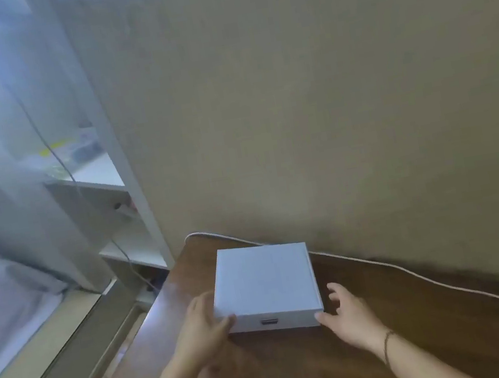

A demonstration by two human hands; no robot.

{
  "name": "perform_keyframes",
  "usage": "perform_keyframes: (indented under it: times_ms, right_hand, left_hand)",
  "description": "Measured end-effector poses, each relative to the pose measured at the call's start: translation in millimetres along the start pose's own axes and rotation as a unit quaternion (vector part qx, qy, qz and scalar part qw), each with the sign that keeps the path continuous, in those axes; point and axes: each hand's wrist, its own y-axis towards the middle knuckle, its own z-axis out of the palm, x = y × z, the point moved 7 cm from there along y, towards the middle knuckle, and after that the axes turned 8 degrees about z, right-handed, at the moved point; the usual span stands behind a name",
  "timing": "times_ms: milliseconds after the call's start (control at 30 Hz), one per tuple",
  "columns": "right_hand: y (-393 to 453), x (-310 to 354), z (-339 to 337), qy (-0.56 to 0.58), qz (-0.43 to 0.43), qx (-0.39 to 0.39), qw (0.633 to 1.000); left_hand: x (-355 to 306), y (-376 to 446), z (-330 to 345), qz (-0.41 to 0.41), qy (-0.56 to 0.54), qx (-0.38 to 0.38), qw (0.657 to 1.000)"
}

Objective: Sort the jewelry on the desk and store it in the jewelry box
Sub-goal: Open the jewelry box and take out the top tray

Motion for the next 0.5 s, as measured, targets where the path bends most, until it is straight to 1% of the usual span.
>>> perform_keyframes:
  times_ms: [67,100,200,267,333,400,500]
  right_hand:
    - [9.6,8.0,18.2,0.031,-0.003,0.009,0.999]
    - [12.8,9.9,26.0,0.043,-0.005,0.008,0.999]
    - [23.7,9.1,39.2,0.102,0.024,-0.029,0.994]
    - [28.4,6.6,42.8,0.131,0.032,-0.055,0.989]
    - [28.5,3.8,44.3,0.136,0.030,-0.069,0.988]
    - [24.7,1.1,44.9,0.136,0.022,-0.076,0.988]
    - [16.6,-5.8,47.3,0.154,0.016,-0.077,0.985]
  left_hand:
    - [15.5,8.3,8.2,-0.043,-0.072,-0.010,0.996]
    - [24.2,10.7,15.2,-0.065,-0.101,-0.002,0.993]
    - [47.1,15.7,36.6,-0.124,-0.167,0.025,0.978]
    - [57.9,16.8,47.7,-0.136,-0.174,0.031,0.975]
    - [61.6,16.2,52.9,-0.146,-0.204,0.006,0.968]
    - [59.1,12.4,54.7,-0.153,-0.230,-0.018,0.961]
    - [57.0,2.3,56.3,-0.160,-0.228,-0.031,0.960]
